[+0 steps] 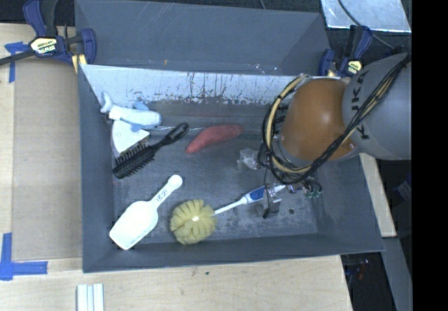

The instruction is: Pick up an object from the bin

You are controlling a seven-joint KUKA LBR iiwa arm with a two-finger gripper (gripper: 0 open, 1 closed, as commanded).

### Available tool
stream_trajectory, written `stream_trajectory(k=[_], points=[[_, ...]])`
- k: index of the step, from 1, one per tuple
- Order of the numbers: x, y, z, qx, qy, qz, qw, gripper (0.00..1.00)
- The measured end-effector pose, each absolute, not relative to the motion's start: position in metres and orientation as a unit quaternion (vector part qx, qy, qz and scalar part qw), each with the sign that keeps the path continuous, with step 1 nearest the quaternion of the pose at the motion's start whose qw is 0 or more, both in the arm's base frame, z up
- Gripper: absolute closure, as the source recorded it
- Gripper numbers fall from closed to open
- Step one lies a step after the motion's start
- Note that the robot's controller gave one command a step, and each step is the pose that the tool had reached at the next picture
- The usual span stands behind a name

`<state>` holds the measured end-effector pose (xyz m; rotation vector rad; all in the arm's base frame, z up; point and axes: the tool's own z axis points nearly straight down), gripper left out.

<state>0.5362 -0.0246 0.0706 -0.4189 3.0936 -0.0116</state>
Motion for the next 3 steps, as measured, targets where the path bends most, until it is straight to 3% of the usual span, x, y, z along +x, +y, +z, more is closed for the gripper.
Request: stream_trajectory(k=[1, 2, 3], points=[[0.544, 0.031, 0.072, -0.169, 0.986, -0.002, 0.011, 1.00], [0.544, 0.031, 0.072, -0.169, 0.985, -0.002, 0.011, 1.00], [0.542, 0.031, 0.100, -0.169, 0.985, -0.001, 0.008, 1.00]])
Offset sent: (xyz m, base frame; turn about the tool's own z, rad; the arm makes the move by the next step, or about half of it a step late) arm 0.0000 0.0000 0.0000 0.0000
